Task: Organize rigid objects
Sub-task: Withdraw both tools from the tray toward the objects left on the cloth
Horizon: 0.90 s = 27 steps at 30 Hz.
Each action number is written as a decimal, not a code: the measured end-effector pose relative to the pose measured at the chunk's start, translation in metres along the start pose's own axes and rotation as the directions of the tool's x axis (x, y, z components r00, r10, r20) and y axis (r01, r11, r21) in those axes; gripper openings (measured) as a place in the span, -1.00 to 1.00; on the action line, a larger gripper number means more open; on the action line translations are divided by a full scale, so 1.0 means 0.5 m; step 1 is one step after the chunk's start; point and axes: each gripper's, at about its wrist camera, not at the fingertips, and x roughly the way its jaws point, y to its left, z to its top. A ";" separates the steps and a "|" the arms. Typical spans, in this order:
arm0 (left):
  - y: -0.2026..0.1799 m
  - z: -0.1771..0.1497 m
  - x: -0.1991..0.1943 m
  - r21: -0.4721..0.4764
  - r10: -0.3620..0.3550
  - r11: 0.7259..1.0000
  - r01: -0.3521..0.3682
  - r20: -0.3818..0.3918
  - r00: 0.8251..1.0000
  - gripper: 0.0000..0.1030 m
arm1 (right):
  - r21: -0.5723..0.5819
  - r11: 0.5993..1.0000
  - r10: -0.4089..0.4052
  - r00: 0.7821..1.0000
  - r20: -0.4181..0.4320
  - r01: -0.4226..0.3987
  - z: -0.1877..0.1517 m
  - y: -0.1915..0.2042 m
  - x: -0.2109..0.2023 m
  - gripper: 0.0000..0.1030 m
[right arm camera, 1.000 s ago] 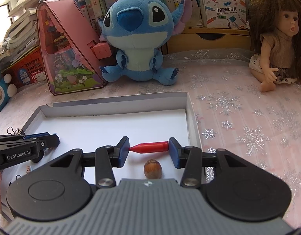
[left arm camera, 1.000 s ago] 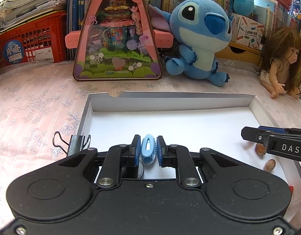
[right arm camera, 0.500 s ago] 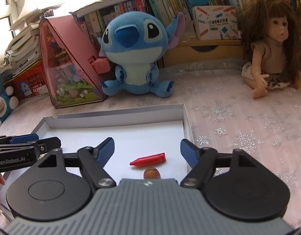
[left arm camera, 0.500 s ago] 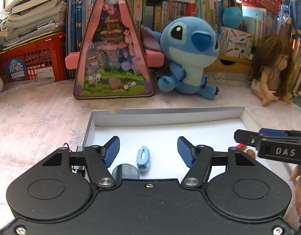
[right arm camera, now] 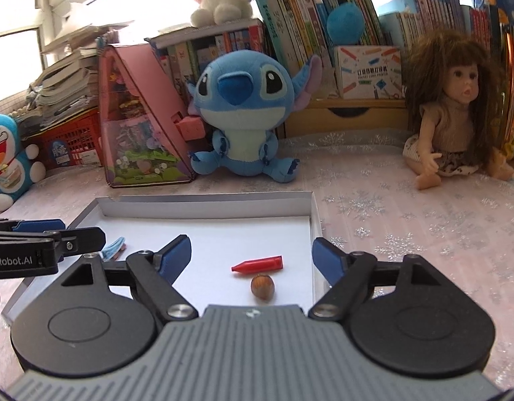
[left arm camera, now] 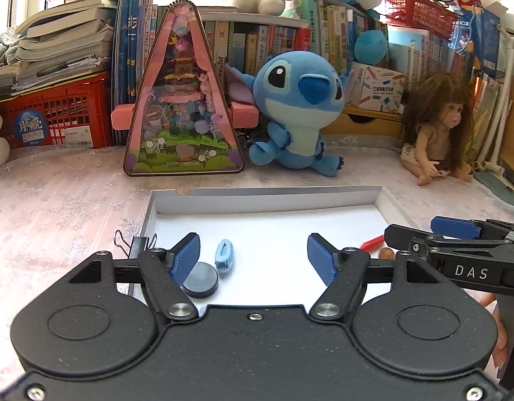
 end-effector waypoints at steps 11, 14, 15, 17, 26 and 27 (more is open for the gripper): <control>-0.012 -0.042 -0.072 0.004 -0.033 0.999 0.033 0.013 0.999 0.38 | -0.047 0.999 0.017 1.000 0.018 -0.016 -0.028 0.020 -0.067 0.71; -0.016 -0.057 -0.091 0.004 -0.037 0.999 0.037 0.018 0.999 0.38 | -0.057 0.998 0.024 1.000 0.019 -0.023 -0.034 0.025 -0.083 0.72; -0.017 -0.061 -0.097 0.005 -0.039 0.999 0.039 0.020 0.999 0.38 | -0.064 0.998 0.026 0.999 0.019 -0.024 -0.037 0.028 -0.089 0.72; -0.019 -0.070 -0.107 0.002 -0.042 0.999 0.042 0.020 0.999 0.38 | -0.081 0.996 0.031 0.999 0.022 -0.029 -0.043 0.033 -0.101 0.73; -0.027 -0.107 -0.149 0.013 -0.058 0.998 0.058 0.026 0.998 0.39 | -0.146 0.988 0.048 0.998 0.033 -0.043 -0.065 0.056 -0.142 0.76; -0.026 -0.111 -0.154 0.009 -0.061 0.998 0.061 0.026 0.998 0.39 | -0.147 0.988 0.053 0.998 0.034 -0.048 -0.066 0.057 -0.145 0.76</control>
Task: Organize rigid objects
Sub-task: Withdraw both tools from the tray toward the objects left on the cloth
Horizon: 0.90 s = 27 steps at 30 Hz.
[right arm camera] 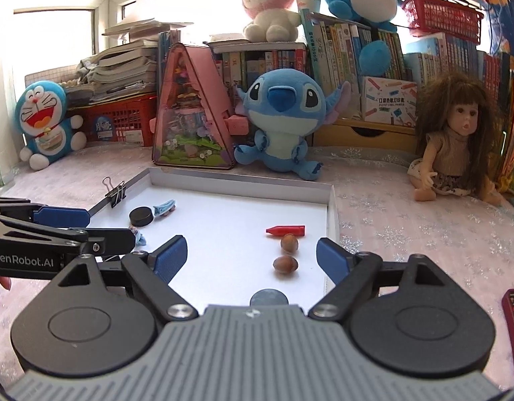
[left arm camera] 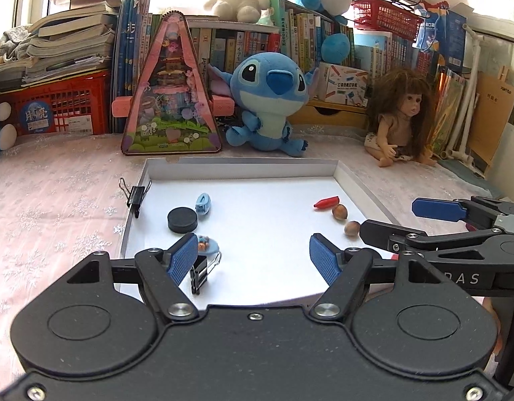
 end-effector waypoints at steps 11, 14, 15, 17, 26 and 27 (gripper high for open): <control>0.008 -0.035 -0.042 0.001 -0.012 1.000 0.012 0.005 1.000 0.41 | -0.015 0.999 0.039 0.999 -0.002 -0.039 -0.026 0.011 -0.031 0.77; 0.007 -0.051 -0.048 0.019 -0.003 1.000 0.003 0.000 1.000 0.41 | -0.007 0.999 0.050 0.999 -0.002 -0.050 -0.040 0.010 -0.039 0.78; 0.007 -0.057 -0.049 0.025 -0.001 1.000 0.001 -0.004 1.000 0.41 | -0.004 0.999 0.051 0.999 -0.004 -0.051 -0.045 0.010 -0.040 0.78; 0.008 -0.069 -0.053 0.032 0.003 0.999 -0.003 -0.013 1.000 0.41 | 0.003 0.998 0.056 0.998 -0.009 -0.056 -0.055 0.012 -0.042 0.78; 0.011 -0.113 -0.065 0.037 0.020 0.999 -0.019 -0.025 0.999 0.41 | -0.006 0.997 0.076 0.997 -0.024 -0.076 -0.099 0.021 -0.056 0.79; 0.011 -0.117 -0.067 0.036 0.020 0.999 -0.019 -0.024 1.000 0.41 | -0.003 0.997 0.081 0.996 -0.027 -0.082 -0.105 0.021 -0.058 0.80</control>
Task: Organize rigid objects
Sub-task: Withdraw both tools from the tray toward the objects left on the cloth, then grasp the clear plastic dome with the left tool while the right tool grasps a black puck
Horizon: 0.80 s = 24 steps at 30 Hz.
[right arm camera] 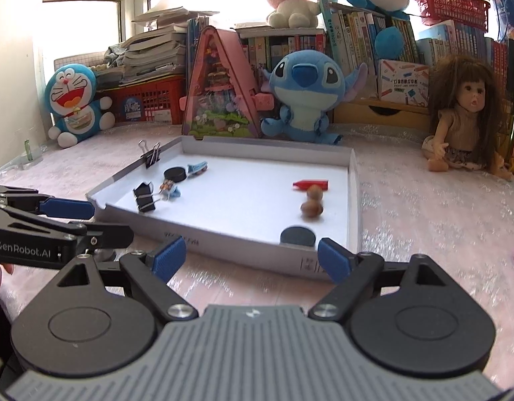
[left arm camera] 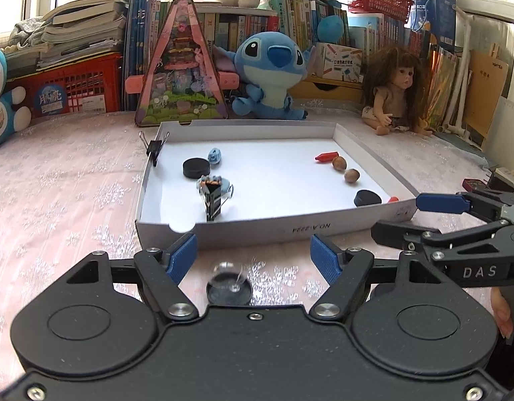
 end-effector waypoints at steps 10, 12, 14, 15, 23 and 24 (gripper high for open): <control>-0.005 -0.025 -0.009 0.036 0.014 0.999 -0.015 0.024 1.000 0.26 | -0.002 1.000 0.013 0.999 -0.030 -0.013 -0.036 0.008 -0.006 0.80; -0.002 -0.026 -0.006 0.028 0.012 1.000 -0.013 0.014 1.000 0.17 | -0.003 1.000 0.016 0.999 -0.035 -0.016 -0.041 0.009 -0.007 0.80; 0.002 -0.028 -0.003 0.012 0.007 1.000 -0.007 0.004 1.000 0.04 | -0.009 1.000 0.021 0.999 -0.041 -0.022 -0.047 0.013 -0.009 0.80; 0.004 -0.028 -0.002 0.008 0.005 1.000 -0.005 0.002 1.000 0.04 | -0.012 1.000 0.024 0.999 -0.042 -0.024 -0.049 0.014 -0.009 0.80; 0.015 -0.029 0.012 -0.004 0.021 1.000 -0.021 -0.004 1.000 0.00 | -0.064 0.996 0.055 0.997 -0.046 -0.058 -0.065 0.035 -0.020 0.80; 0.017 -0.030 0.015 -0.005 0.022 1.000 -0.022 -0.007 1.000 -0.02 | -0.071 0.996 0.059 0.997 -0.046 -0.062 -0.066 0.038 -0.021 0.80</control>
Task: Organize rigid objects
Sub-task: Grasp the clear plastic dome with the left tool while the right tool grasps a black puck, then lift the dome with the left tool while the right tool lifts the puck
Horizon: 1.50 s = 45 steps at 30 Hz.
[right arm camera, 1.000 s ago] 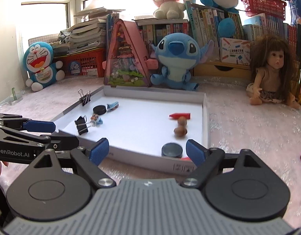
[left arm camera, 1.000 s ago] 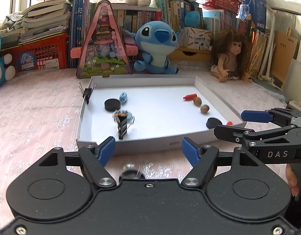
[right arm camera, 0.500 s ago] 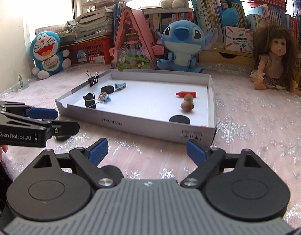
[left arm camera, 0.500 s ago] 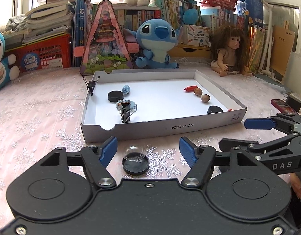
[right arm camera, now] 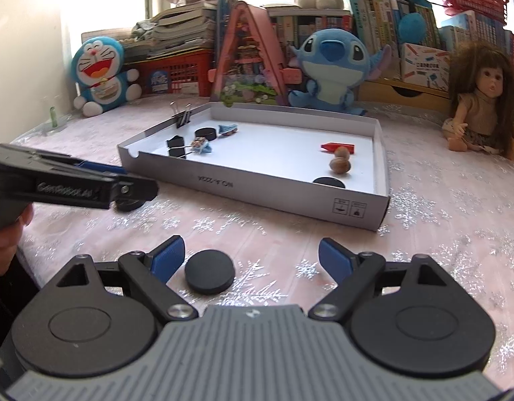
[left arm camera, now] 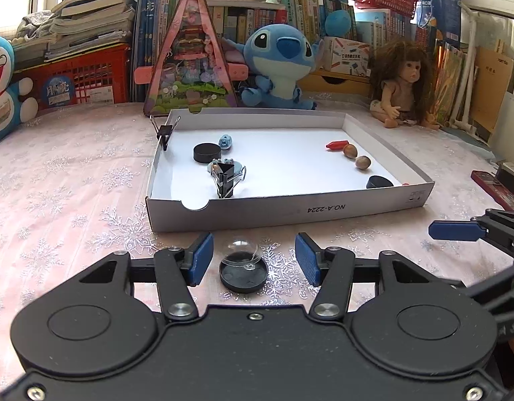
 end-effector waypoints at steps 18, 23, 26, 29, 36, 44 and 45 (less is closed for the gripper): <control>-0.061 -0.016 -0.024 0.070 -0.138 0.988 0.134 0.049 0.989 -0.50 | -0.022 1.000 0.009 1.000 -0.002 -0.009 -0.014 -0.002 -0.012 0.71; -0.039 -0.005 -0.037 0.033 -0.097 0.995 0.095 0.062 0.993 -0.50 | -0.031 0.998 0.054 0.999 -0.011 -0.054 -0.016 0.005 -0.014 0.08; -0.010 -0.005 -0.048 0.013 -0.060 0.998 0.059 0.066 0.996 -0.50 | -0.043 0.998 0.051 0.999 -0.006 -0.051 -0.013 0.012 -0.012 -0.27; 0.020 -0.008 -0.057 0.003 -0.017 1.000 0.016 0.065 0.998 -0.50 | -0.028 0.997 0.066 0.998 0.004 -0.066 -0.002 0.018 -0.006 -0.28; 0.082 -0.027 -0.068 -0.041 0.057 0.998 -0.056 0.044 0.997 -0.50 | -0.067 0.986 0.158 0.987 0.036 -0.155 0.040 0.066 0.017 -0.28; 0.111 -0.050 -0.075 -0.061 0.064 0.996 -0.062 0.044 0.997 -0.50 | -0.138 0.970 0.204 0.979 0.011 -0.200 0.058 0.137 0.055 -0.26; 0.112 -0.052 -0.074 -0.061 0.061 0.996 -0.059 0.043 0.997 -0.50 | -0.143 0.969 0.202 0.979 0.006 -0.199 0.057 0.142 0.059 -0.25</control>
